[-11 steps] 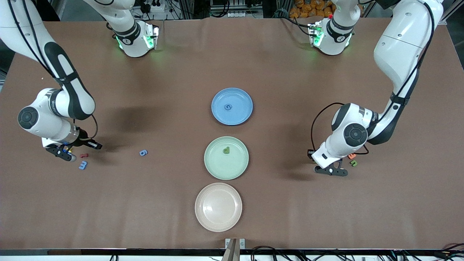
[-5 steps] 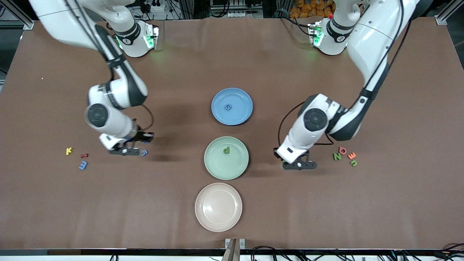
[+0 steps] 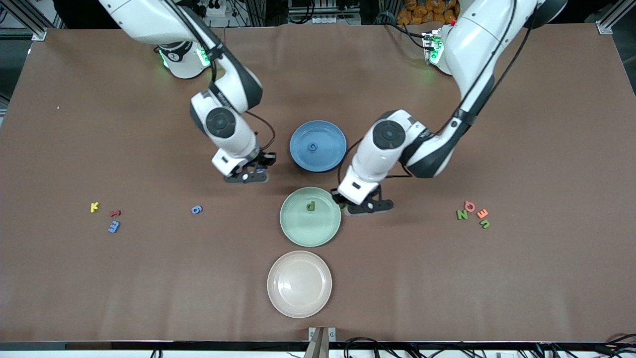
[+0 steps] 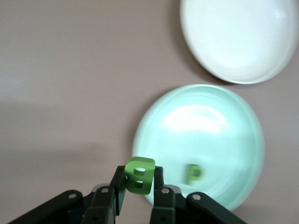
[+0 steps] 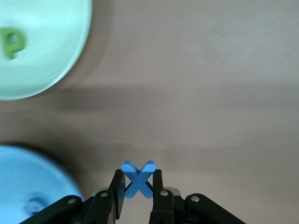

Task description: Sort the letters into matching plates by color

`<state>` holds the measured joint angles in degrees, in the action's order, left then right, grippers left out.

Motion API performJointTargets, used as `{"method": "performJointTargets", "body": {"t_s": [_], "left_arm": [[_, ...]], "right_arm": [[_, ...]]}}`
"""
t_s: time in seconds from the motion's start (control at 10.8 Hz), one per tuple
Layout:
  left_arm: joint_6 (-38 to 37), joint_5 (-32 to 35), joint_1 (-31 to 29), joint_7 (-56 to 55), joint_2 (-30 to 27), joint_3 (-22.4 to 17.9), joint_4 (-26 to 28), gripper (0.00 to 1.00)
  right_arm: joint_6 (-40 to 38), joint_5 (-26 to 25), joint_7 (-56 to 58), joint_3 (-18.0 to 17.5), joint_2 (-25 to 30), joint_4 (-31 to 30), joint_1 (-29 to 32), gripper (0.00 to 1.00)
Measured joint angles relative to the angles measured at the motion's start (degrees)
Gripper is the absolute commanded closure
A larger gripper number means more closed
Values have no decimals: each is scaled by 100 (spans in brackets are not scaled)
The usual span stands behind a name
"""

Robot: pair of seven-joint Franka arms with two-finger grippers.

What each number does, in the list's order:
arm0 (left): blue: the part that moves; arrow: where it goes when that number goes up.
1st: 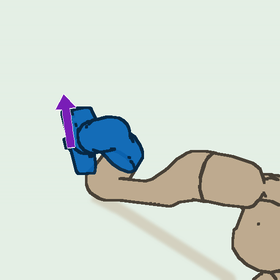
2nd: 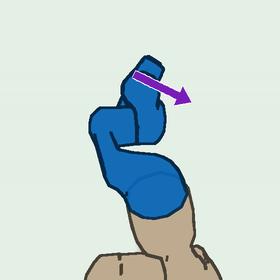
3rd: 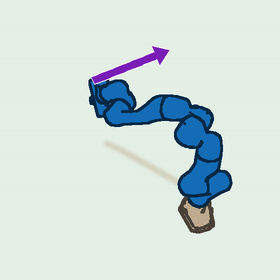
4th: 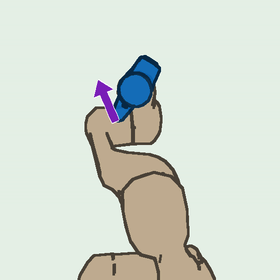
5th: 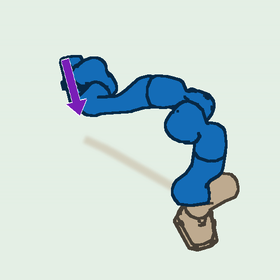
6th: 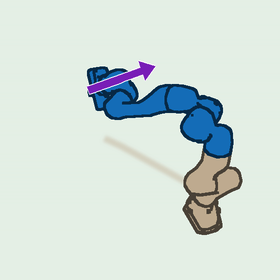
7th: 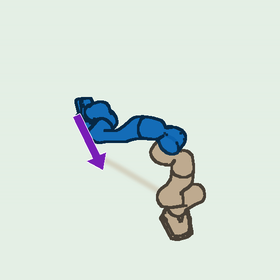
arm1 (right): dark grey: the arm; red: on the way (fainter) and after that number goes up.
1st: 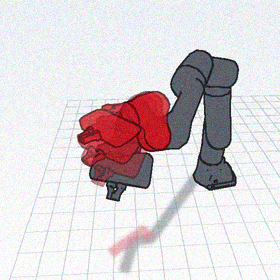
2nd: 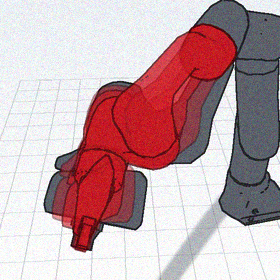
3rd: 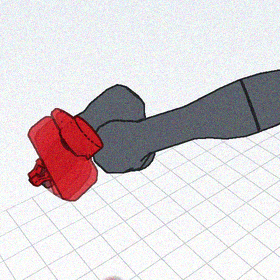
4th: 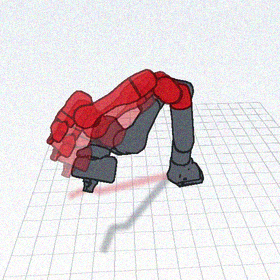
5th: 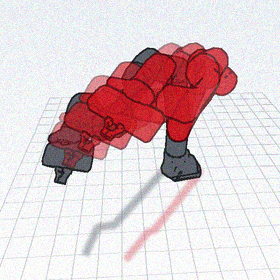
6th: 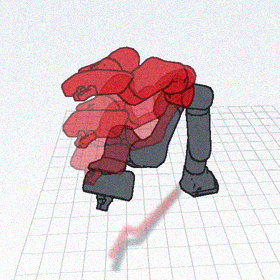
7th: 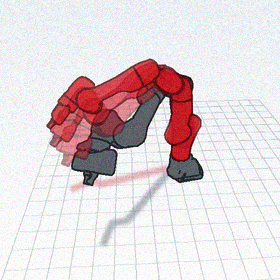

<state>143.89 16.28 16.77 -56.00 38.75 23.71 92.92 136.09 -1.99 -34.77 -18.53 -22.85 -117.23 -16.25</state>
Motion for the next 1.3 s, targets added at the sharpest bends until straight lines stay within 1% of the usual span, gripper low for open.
{"method": "performJointTargets", "body": {"t_s": [0.19, 0.28, 0.37, 0.46, 0.56, 0.65, 0.84, 1.02, 1.12, 1.3], "left_arm": [[771, 0, 383, -604, 49, -32, -2, 100], [1040, 0, 539, -783, 77, -82, -3, 73], [1138, 0, 608, -852, 94, -125, -4, 16], [1165, 0, 614, -855, 108, -155, -10, 0], [1175, 0, 606, -855, 116, -197, -15, 0], [1176, 0, 606, -854, 120, -269, -17, 0], [1162, 0, 603, -849, 137, -394, -17, 0], [967, 3, 589, -818, 140, -482, -29, 0], [728, 7, 567, -757, 138, -502, -72, 0], [125, 34, 551, -273, 86, -578, -177, 0]], "right_arm": [[238, 1, -722, -75, -2, -2, -468, 100], [315, 3, -1053, -91, -11, -3, -662, 100], [406, 6, -1392, -116, -35, -8, -799, 100], [511, 7, -1697, -148, -76, -21, -899, 97], [601, 7, -1949, -186, -132, -24, -967, 63], [662, 7, -2167, -231, -190, -24, -1004, 1], [741, 7, -2516, -286, -231, -23, -1027, 0], [755, 7, -2609, -282, -231, 7, -1019, 0], [756, 7, -2626, -278, -230, 32, -1003, 0], [710, 7, -2638, -263, -168, 73, -843, 0]]}}
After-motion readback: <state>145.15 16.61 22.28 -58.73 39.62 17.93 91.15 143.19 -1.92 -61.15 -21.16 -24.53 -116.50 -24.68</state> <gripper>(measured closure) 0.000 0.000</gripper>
